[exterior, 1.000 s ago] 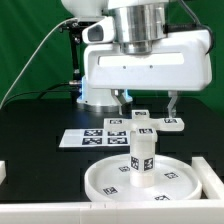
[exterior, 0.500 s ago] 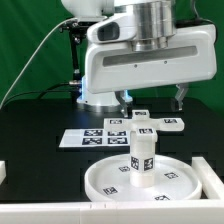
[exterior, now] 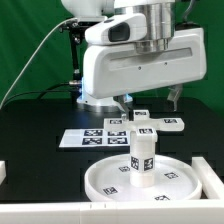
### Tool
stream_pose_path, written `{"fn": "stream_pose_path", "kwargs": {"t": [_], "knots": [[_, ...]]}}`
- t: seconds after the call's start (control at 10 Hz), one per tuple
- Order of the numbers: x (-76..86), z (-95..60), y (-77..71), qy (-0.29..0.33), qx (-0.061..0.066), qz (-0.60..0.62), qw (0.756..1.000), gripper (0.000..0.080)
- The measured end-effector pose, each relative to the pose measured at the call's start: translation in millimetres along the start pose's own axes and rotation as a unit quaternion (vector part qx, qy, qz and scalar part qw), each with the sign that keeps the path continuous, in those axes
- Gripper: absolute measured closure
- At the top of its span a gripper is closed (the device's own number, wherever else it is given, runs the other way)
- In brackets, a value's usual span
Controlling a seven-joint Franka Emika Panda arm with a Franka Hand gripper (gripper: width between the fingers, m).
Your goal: Assemble round table
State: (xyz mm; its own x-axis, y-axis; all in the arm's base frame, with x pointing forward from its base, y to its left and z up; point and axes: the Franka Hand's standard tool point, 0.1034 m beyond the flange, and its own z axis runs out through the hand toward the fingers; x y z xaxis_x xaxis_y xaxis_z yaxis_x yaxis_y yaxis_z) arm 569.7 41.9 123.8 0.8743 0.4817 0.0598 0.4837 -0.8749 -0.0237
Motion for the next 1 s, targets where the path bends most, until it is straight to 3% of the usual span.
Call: {"fn": "stream_pose_path", "kwargs": {"t": [0.1, 1.0], "knots": [[-2.2, 2.5, 2.3, 0.004, -0.01, -0.052, 0.999, 0.0151], [-10.3, 18.2, 3.9, -0.01, -0.009, -0.071, 0.997, 0.0162]]}}
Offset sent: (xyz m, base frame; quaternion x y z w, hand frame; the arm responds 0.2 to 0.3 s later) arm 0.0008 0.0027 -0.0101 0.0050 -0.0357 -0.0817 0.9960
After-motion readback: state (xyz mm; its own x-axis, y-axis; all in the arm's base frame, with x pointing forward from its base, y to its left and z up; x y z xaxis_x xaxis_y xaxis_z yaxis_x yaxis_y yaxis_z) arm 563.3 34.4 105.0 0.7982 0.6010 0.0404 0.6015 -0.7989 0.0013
